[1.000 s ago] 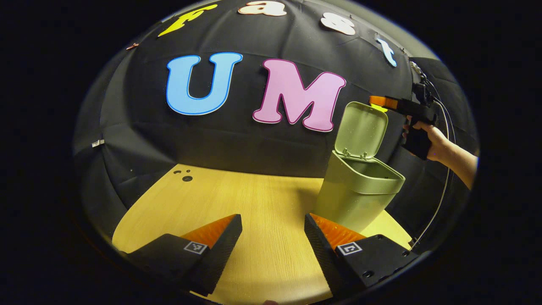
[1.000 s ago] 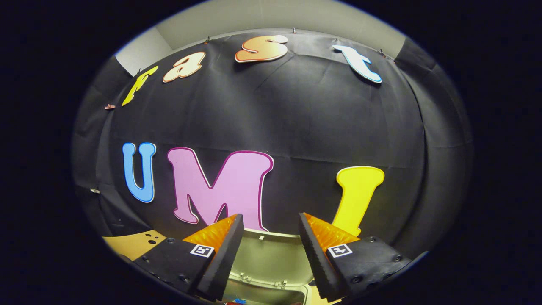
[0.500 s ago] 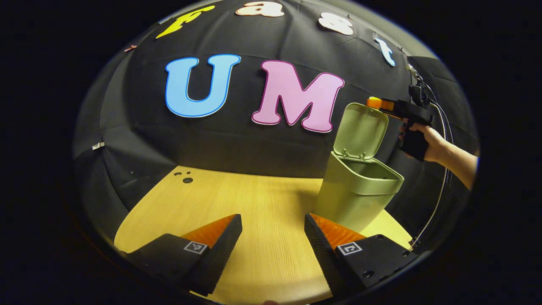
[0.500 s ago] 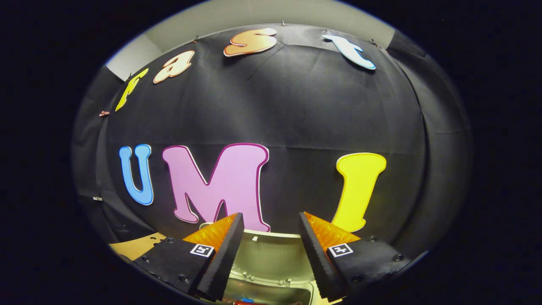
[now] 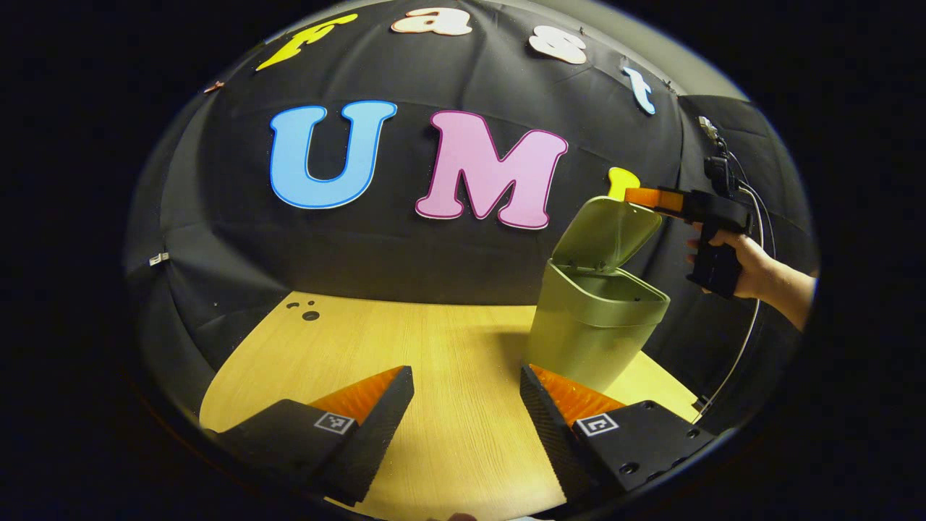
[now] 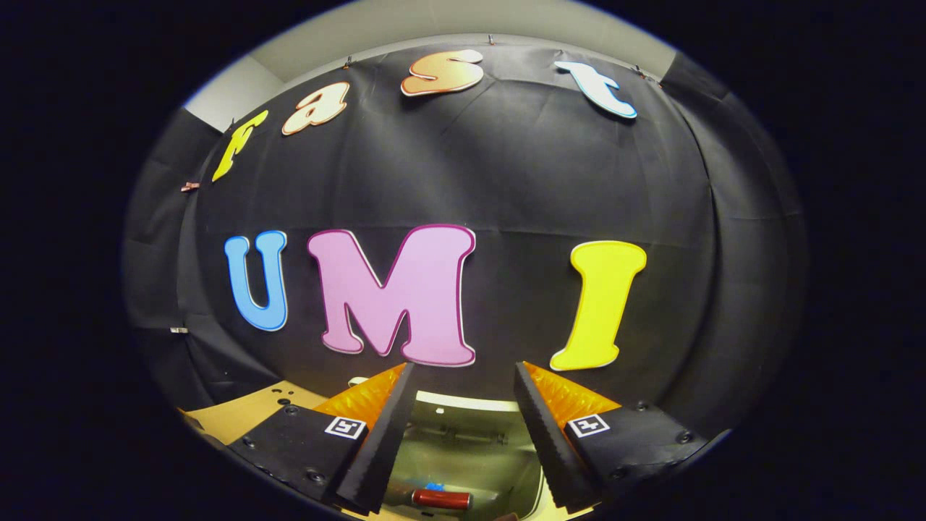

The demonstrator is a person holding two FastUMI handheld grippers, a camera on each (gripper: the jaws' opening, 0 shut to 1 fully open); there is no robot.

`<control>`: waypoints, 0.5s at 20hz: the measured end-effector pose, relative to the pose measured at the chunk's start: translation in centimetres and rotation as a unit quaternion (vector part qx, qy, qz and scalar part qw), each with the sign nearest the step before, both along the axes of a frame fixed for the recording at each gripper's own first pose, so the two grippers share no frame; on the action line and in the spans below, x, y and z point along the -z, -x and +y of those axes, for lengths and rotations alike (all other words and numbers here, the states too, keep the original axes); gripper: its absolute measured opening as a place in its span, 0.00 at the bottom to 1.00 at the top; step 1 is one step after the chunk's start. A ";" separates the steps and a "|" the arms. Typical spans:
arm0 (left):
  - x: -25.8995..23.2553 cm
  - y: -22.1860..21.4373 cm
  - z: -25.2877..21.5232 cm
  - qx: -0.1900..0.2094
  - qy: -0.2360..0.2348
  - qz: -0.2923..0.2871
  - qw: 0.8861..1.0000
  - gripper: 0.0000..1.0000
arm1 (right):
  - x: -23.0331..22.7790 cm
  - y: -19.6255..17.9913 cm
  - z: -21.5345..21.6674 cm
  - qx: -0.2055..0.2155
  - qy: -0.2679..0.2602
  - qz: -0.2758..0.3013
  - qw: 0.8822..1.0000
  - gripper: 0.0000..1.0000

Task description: Press the lid of the desktop garbage bin to open it, pick up the crumpled paper on the desktop and throw it into the bin, then pick up the pop can on the desktop and drop it into the bin, and finally close the garbage bin lid.

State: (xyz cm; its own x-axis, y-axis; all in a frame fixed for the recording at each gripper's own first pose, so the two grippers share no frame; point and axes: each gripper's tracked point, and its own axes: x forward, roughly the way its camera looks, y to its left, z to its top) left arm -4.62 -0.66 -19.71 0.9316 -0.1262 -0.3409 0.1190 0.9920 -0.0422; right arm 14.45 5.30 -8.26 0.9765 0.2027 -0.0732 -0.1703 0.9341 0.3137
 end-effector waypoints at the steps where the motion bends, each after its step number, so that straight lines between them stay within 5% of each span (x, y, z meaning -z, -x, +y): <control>1: -0.1 0.2 0.1 0.001 -0.001 -0.001 1.000 0.95 | 0.6 0.7 0.3 -0.003 0.004 0.008 1.000 0.86; 10: -0.3 2.1 -0.4 0.006 0.001 -0.008 1.000 0.95 | 7.9 5.4 4.4 -0.042 0.029 0.099 0.994 0.90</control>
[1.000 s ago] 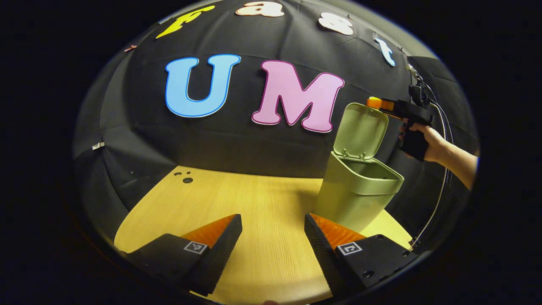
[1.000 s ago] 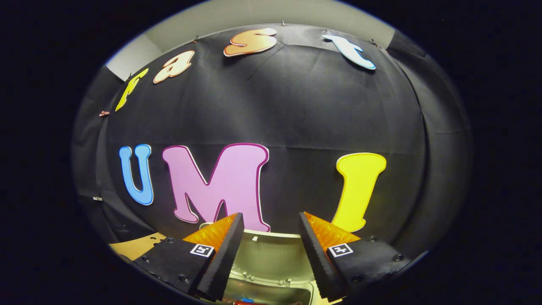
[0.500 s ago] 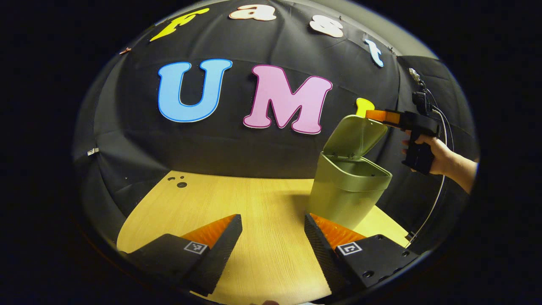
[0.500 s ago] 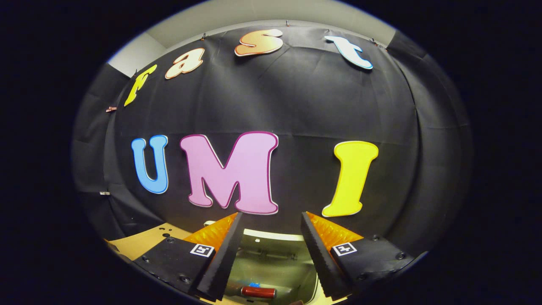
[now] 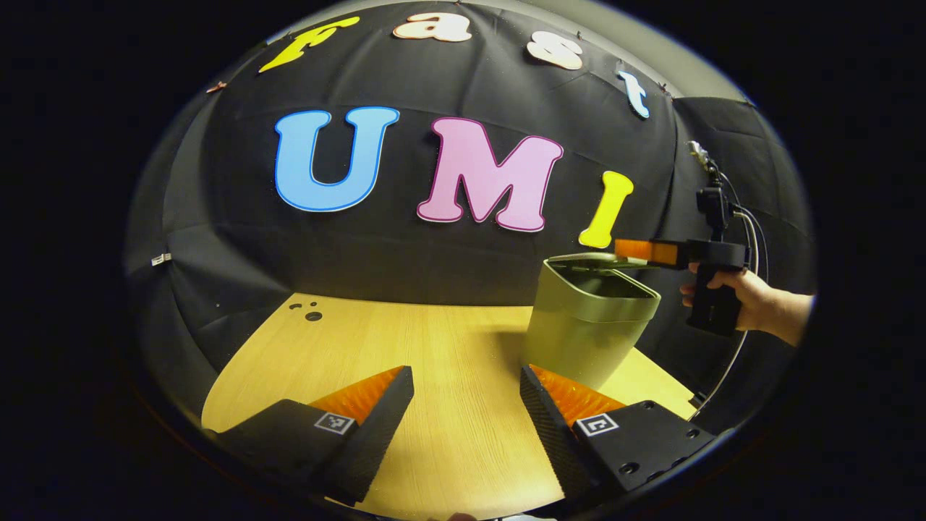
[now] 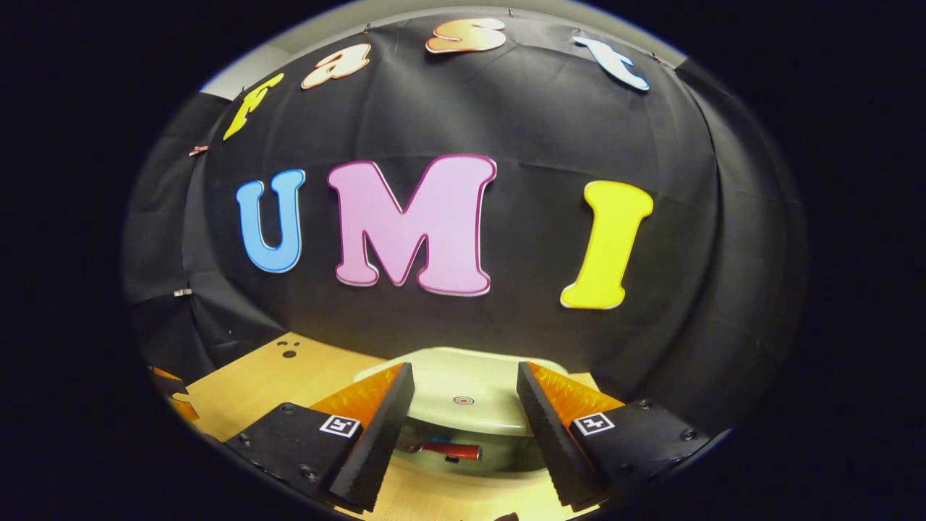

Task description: Press the lid of the desktop garbage bin to open it, pick up the crumpled paper on the desktop and throw it into the bin, then pick up the pop can on the desktop and drop it into the bin, and finally close the garbage bin lid.

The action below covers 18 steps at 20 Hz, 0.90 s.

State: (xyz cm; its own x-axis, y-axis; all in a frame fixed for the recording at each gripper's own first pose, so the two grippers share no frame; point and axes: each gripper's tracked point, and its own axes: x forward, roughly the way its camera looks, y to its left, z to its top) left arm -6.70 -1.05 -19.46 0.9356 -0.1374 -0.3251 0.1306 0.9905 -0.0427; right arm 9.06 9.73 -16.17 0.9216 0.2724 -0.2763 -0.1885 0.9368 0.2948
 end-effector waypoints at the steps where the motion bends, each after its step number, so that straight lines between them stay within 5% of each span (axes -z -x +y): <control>1: 0.1 0.2 0.1 0.000 -0.001 0.000 1.000 0.97 | 0.6 0.2 0.4 -0.002 -0.002 0.008 1.000 0.90; 18: 0.0 0.1 -0.6 0.000 -0.002 0.000 1.000 0.97 | 4.1 1.6 1.4 0.006 -0.010 0.037 0.999 0.91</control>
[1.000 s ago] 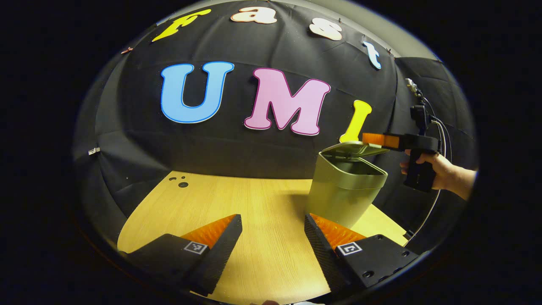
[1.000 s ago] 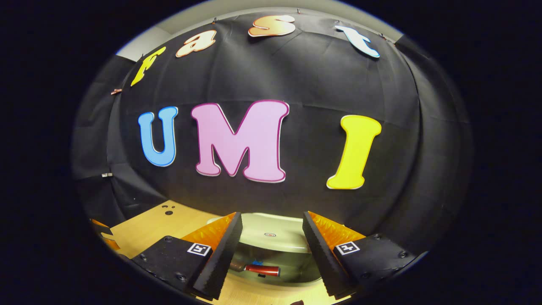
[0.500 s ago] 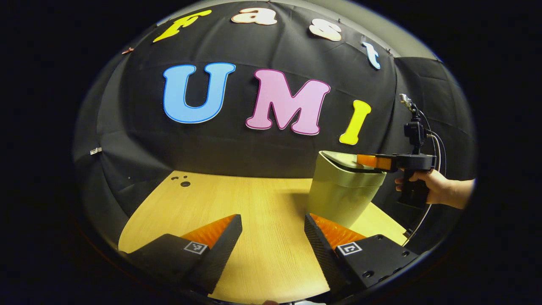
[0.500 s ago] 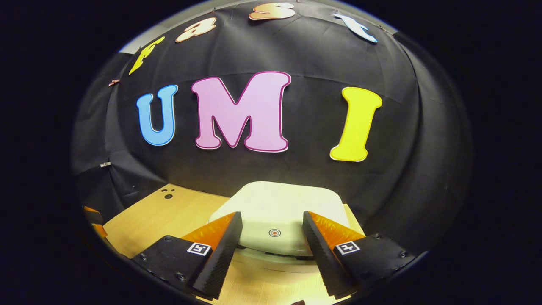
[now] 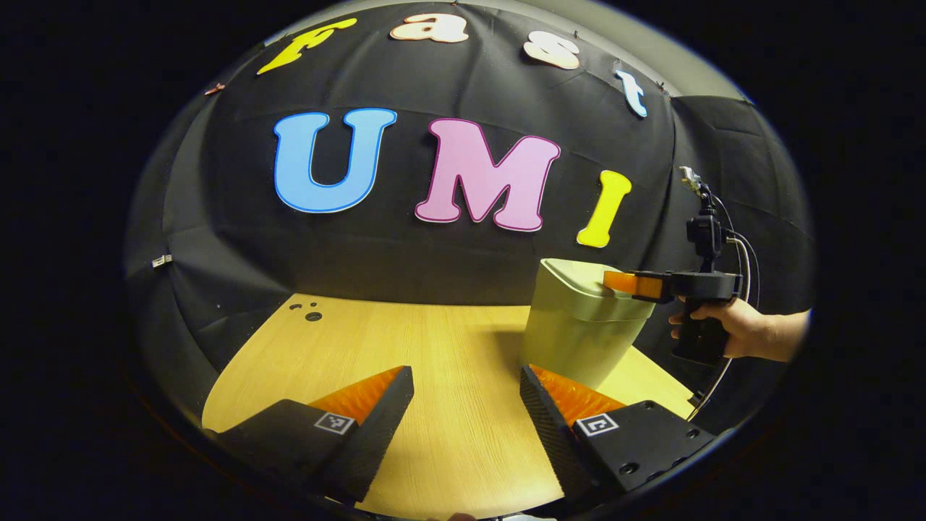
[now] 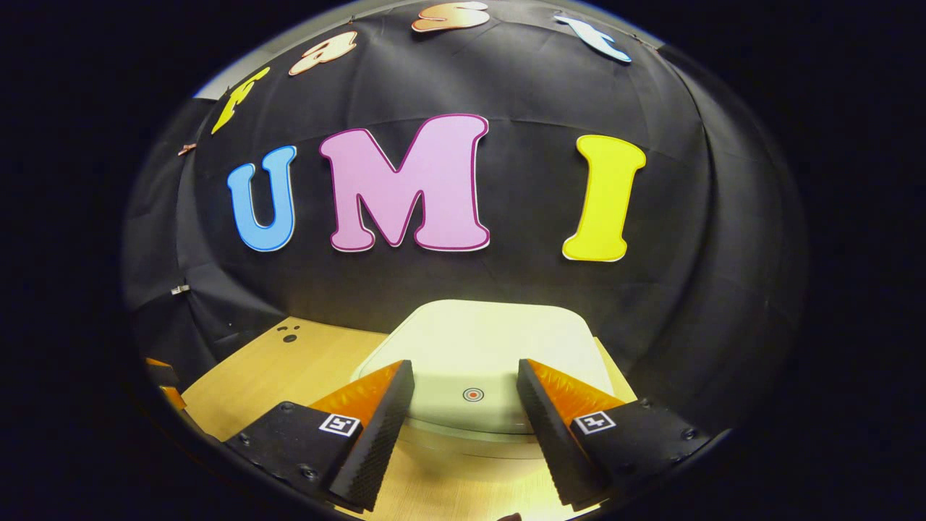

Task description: Press the lid of the desktop garbage bin to open it, pick up the crumpled paper on the desktop and throw it into the bin, then pick up the pop can on the desktop and drop it into the bin, and finally close the garbage bin lid.

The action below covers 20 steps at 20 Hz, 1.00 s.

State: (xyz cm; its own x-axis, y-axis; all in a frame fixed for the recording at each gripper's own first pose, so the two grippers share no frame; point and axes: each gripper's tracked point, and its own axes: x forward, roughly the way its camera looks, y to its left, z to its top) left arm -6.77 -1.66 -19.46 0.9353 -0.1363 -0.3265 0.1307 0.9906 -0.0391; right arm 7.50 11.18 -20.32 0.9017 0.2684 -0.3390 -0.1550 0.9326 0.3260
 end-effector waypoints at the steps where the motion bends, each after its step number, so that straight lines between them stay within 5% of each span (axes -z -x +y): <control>1: 0.1 0.0 0.0 0.000 0.000 0.000 1.000 0.95 | 0.1 0.0 -0.1 0.000 -0.005 0.004 1.000 0.92; 6: -0.2 0.2 -0.2 -0.003 0.003 -0.003 1.000 0.95 | 0.6 0.5 0.2 -0.005 0.008 0.001 1.000 0.93; 13: -1.3 0.4 -0.3 0.007 0.002 -0.018 1.000 0.95 | -3.3 0.6 -1.6 0.014 -0.045 -0.047 0.998 0.92; 20: -2.8 0.8 0.2 0.013 0.000 -0.035 0.999 0.95 | -8.1 5.7 -0.2 -0.012 -0.044 -0.083 0.996 0.95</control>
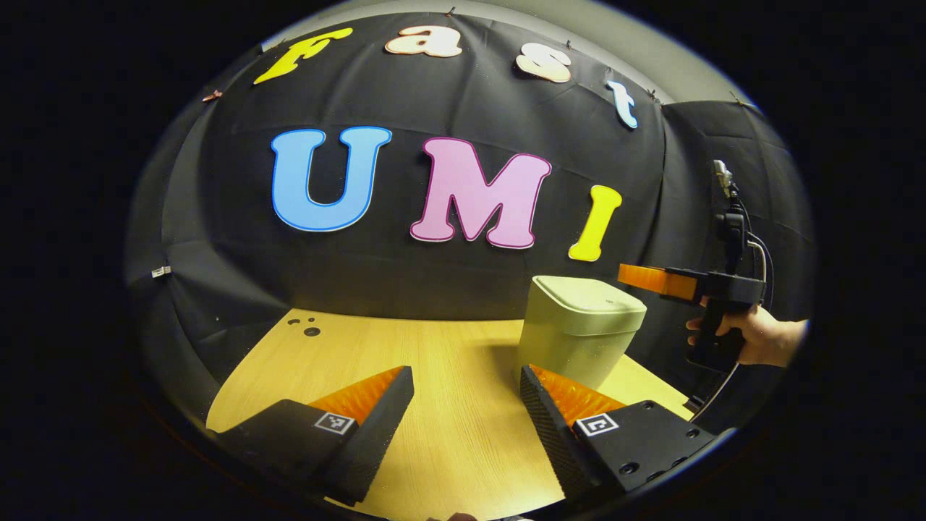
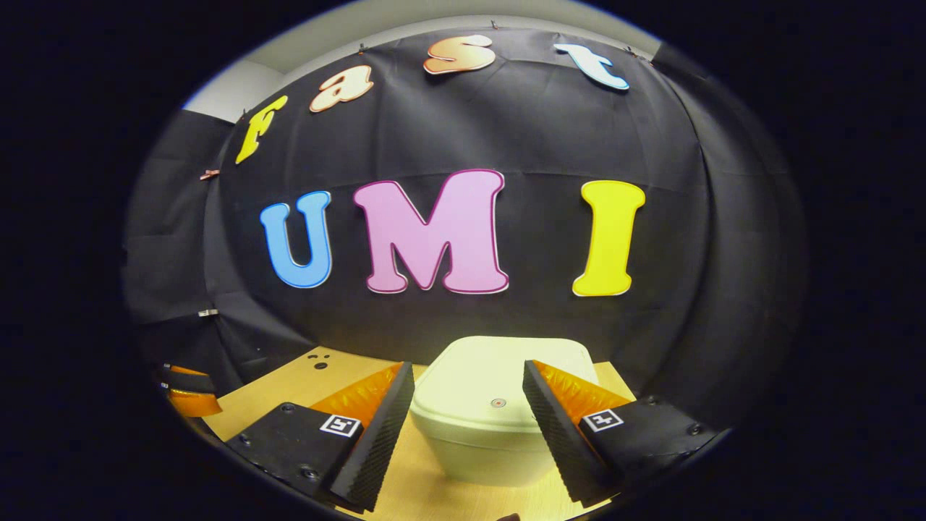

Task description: Press the lid of the desktop garbage bin to open it, pick up the crumpled paper on the desktop and throw it into the bin, then pick up the pop can on the desktop and drop it into the bin, and finally close the garbage bin lid.

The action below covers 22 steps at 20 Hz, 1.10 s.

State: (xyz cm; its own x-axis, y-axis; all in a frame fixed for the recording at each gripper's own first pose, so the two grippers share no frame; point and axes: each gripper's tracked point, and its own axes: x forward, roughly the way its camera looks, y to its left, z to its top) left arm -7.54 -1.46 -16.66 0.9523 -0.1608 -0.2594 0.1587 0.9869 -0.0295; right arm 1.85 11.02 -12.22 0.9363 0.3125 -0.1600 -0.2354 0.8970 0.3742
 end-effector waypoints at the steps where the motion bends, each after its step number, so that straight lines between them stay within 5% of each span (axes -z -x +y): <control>1: -0.3 0.1 0.1 0.000 0.000 -0.003 1.000 0.95 | -0.5 0.9 0.3 -0.003 -0.002 -0.003 1.000 0.95; 12: -1.4 1.0 0.6 0.005 0.008 -0.014 1.000 0.95 | -1.5 9.7 2.5 -0.024 0.006 -0.016 1.000 0.95; 22: -1.8 1.7 -0.9 0.002 -0.009 -0.020 1.000 0.95 | -0.5 12.8 2.0 -0.028 0.000 -0.008 1.000 0.95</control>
State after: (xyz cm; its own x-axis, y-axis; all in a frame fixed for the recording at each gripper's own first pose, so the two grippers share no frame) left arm -9.22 -2.33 -14.90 0.9611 -0.1609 -0.2244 0.1640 0.9864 -0.0047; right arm -10.93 13.01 -11.67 0.9199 0.3639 -0.1459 -0.2905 0.8826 0.3696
